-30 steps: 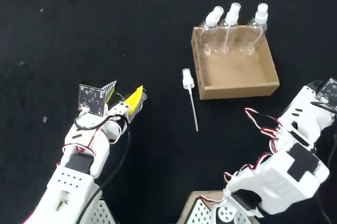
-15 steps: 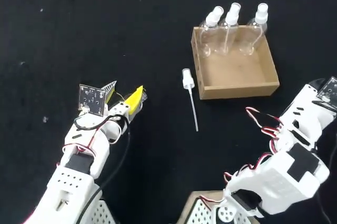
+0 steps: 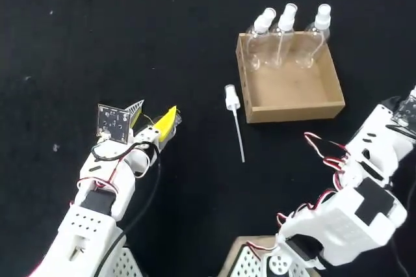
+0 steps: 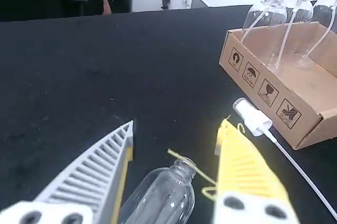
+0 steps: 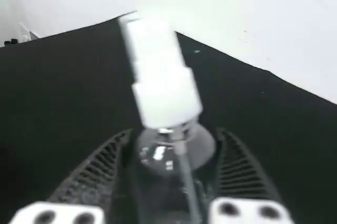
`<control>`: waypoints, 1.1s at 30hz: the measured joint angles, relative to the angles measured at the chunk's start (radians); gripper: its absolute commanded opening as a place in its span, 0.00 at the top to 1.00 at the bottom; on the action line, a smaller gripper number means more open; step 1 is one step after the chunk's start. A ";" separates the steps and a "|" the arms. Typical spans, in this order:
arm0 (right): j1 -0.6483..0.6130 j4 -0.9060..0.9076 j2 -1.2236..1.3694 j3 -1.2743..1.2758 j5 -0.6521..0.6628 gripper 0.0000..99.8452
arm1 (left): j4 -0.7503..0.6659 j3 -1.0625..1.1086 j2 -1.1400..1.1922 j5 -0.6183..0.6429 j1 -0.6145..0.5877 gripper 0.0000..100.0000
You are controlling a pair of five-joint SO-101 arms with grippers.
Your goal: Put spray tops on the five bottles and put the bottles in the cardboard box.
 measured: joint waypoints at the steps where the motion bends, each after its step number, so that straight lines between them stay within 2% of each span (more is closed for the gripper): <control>1: 0.009 0.000 0.000 -0.002 0.000 0.98 | 0.000 0.000 0.000 0.000 0.000 0.75; 10: 0.049 -0.002 -0.006 -0.014 -0.038 0.99 | 0.000 0.000 0.000 0.000 0.000 0.75; 15: 0.034 0.124 -0.206 -0.014 -0.058 0.99 | 0.000 0.000 0.000 0.000 0.000 0.75; 23: -0.226 0.555 -0.606 -0.014 -0.064 0.99 | 0.000 0.000 0.000 0.000 0.000 0.75; 33: -0.611 0.598 -0.687 -0.015 -0.064 0.99 | 0.000 0.000 0.000 0.000 0.000 0.75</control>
